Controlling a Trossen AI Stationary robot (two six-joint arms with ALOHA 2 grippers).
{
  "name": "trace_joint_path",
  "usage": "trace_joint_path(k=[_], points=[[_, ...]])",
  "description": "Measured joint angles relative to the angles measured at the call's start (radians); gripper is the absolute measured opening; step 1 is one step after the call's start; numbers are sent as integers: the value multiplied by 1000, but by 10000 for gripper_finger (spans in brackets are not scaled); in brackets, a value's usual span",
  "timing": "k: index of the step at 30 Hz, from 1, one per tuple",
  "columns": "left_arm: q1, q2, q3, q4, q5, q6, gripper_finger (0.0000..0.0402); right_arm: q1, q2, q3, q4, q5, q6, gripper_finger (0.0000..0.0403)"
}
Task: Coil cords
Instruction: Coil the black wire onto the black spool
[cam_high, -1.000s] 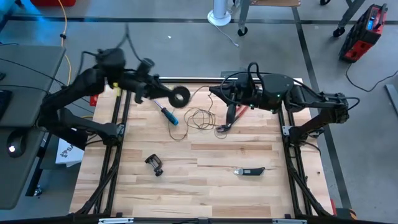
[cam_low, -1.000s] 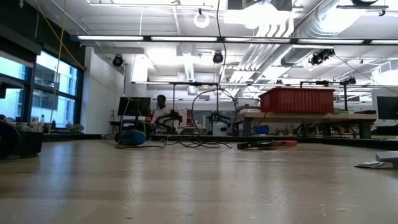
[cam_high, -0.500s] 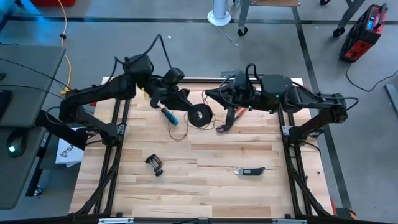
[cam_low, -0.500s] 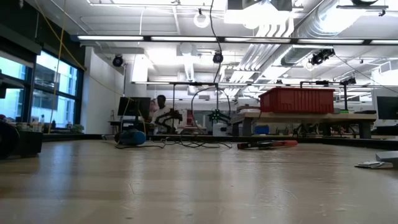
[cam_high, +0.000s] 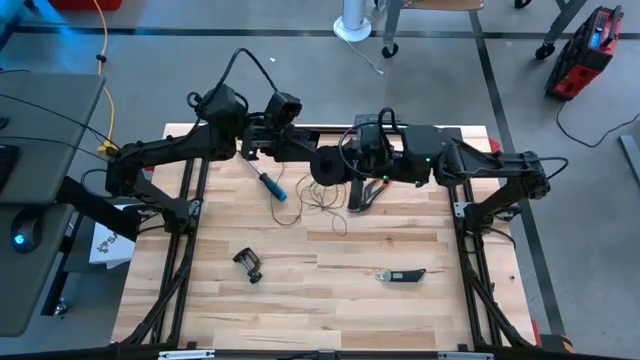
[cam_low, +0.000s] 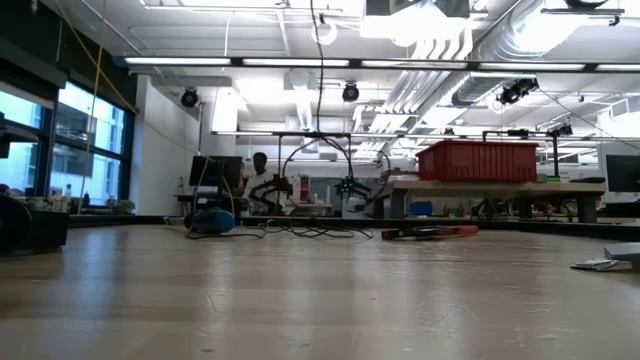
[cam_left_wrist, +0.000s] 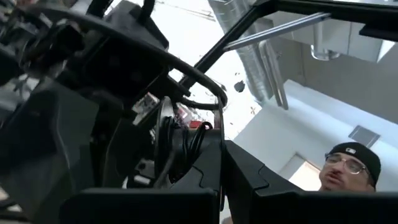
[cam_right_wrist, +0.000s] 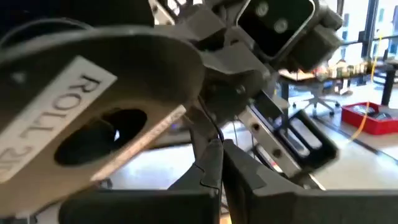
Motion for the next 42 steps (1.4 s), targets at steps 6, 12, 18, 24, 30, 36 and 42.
trace_joint_path(k=[6,12,18,24,30,36,42], points=[[30,-3,0,23,-52,60,0,0,9,0,45,-28,10,0],[91,-8,0,52,-61,101,0,0,9,0,45,-37,34,0],[166,-36,0,52,-58,134,0,0,9,0,5,-34,27,0],[220,-55,0,51,-43,160,0,-3,8,0,-24,-25,-12,7],[254,-57,0,52,-11,172,0,-1,8,0,-138,-11,-72,79],[286,-76,0,8,16,318,0,37,8,0,-321,177,-65,176],[289,-147,0,-358,-66,707,0,71,8,0,-518,333,55,194]])
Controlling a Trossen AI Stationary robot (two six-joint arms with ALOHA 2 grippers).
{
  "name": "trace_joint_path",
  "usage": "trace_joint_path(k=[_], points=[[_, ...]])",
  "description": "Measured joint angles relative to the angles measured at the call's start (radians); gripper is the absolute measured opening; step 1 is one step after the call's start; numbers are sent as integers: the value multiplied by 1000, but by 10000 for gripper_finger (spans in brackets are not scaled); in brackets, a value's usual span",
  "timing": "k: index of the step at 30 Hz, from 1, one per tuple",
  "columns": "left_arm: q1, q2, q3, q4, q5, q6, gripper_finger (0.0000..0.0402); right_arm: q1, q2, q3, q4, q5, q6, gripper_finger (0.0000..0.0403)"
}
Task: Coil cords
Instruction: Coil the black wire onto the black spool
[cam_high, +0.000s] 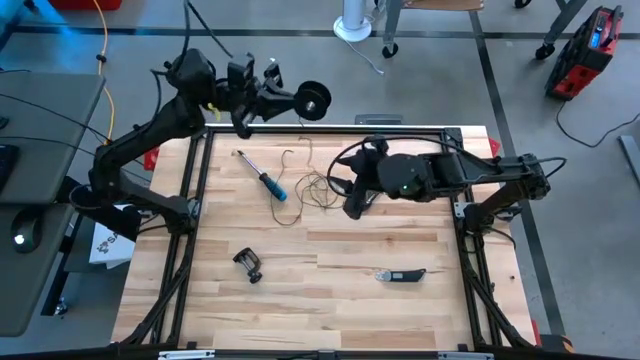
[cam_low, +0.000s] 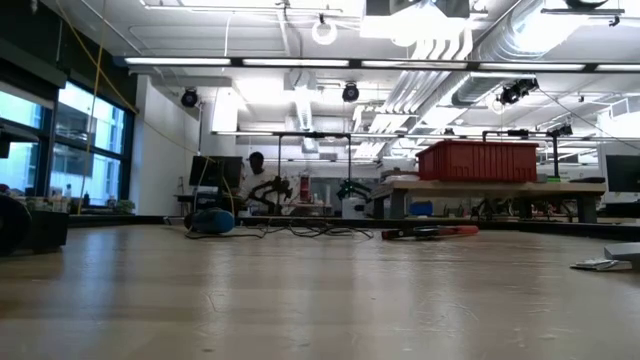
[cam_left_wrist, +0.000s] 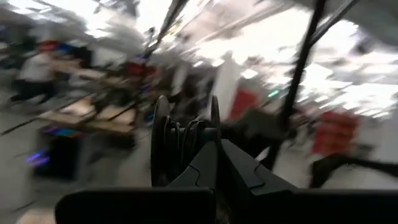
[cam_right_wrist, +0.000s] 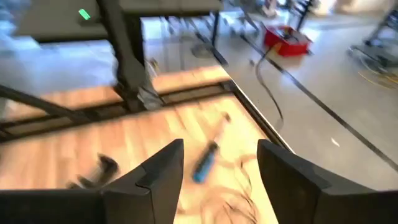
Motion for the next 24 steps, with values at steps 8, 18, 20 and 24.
trace_joint_path(k=[8,18,20,24], points=[[-9,-69,0,-143,-50,106,0,-34,0,-1,-84,85,3,150],[-19,-122,0,-143,-50,116,0,-159,7,-273,292,-261,26,140],[-22,-120,0,-144,-52,136,0,-179,8,-305,358,-265,28,140],[-40,-120,0,-147,-110,192,0,-225,5,-314,448,-274,31,140]])
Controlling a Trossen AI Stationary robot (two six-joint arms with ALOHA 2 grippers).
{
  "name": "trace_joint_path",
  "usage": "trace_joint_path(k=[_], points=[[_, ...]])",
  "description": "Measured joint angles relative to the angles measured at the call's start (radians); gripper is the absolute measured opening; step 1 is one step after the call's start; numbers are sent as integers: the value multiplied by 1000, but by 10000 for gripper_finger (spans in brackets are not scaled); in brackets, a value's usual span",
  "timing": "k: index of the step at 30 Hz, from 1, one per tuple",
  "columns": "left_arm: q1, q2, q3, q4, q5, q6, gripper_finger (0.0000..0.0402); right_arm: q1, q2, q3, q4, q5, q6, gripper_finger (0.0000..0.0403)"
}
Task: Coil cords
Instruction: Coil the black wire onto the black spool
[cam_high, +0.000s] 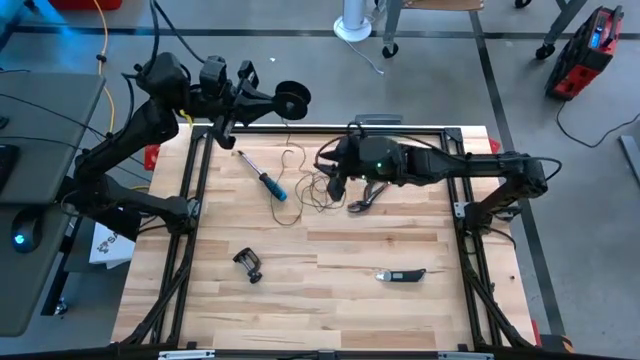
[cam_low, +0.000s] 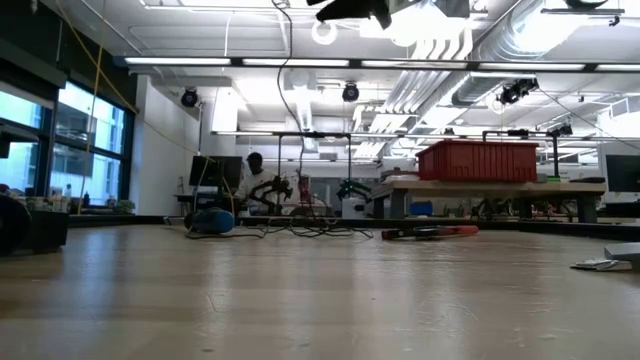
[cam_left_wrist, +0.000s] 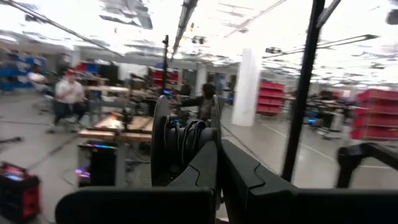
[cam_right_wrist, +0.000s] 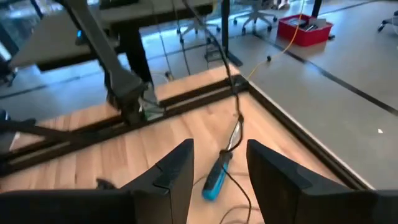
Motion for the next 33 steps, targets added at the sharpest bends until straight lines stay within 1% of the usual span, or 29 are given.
trace_joint_path(k=[4,6,10,14,16,23,26,30,33], points=[[-17,5,0,3,-59,23,0,-39,1,-2,24,-56,-33,140],[-17,8,0,5,-66,29,0,-57,1,-2,35,-84,-83,140],[-20,8,0,5,-80,4,0,-91,1,-2,38,-102,-171,140],[-37,8,0,4,-168,2,0,-114,0,-2,77,-238,-244,140],[-38,8,0,4,-191,2,0,-119,3,-2,86,-283,-283,140],[-63,9,0,-12,-257,-15,0,-153,6,-2,116,-314,-364,140],[-77,9,0,-11,-261,-15,0,-169,13,-2,110,-324,-374,140],[-97,9,0,-11,-262,-16,0,-178,39,-1,124,-387,-387,140],[-110,9,0,-5,-245,-17,0,-178,62,-1,131,-392,-409,140]])
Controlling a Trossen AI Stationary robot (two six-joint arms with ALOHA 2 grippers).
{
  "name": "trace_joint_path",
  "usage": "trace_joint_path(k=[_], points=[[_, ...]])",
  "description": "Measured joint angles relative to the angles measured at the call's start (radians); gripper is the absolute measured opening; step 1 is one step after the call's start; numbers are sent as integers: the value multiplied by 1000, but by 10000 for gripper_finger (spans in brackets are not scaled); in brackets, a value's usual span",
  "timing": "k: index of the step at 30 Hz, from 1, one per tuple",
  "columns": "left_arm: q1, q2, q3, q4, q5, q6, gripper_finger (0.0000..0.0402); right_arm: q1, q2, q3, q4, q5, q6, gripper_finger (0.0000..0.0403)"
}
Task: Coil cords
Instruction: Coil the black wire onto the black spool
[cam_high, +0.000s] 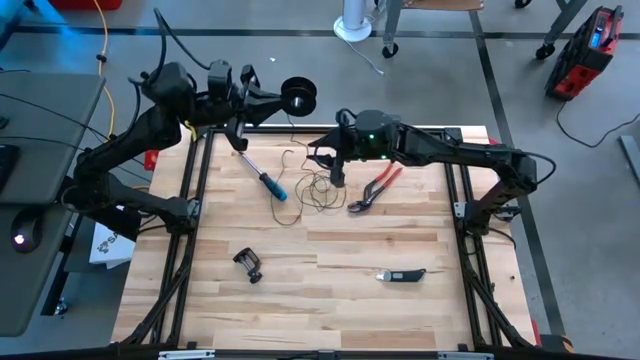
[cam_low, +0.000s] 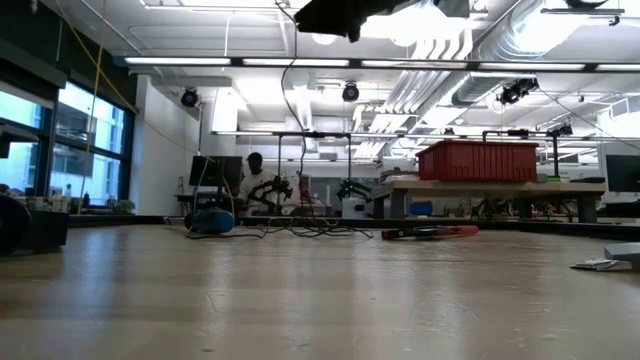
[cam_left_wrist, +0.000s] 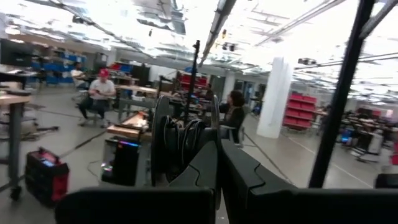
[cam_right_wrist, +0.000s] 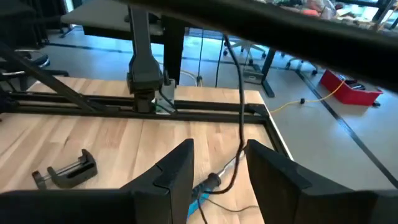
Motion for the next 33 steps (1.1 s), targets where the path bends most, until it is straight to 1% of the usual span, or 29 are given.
trace_joint_path(k=[6,11,17,20,22,24,26,27,33], points=[[-4,0,0,15,17,-40,0,0,16,1,42,0,7,140],[-4,0,0,25,30,-50,0,0,21,0,42,16,-9,140],[-4,0,0,24,32,-51,0,9,22,0,42,17,-20,123],[-4,0,0,24,32,-51,0,10,22,0,42,17,-26,108],[-4,0,0,24,31,-51,0,10,22,0,41,18,-27,90],[-4,0,0,23,31,-51,0,12,22,0,41,27,-19,60],[-4,0,0,18,31,-51,0,15,19,2,35,27,-2,19],[-4,0,0,15,31,-51,0,16,16,7,24,27,3,11],[-2,-1,0,-4,-8,-21,0,33,-12,67,-72,24,24,3]])
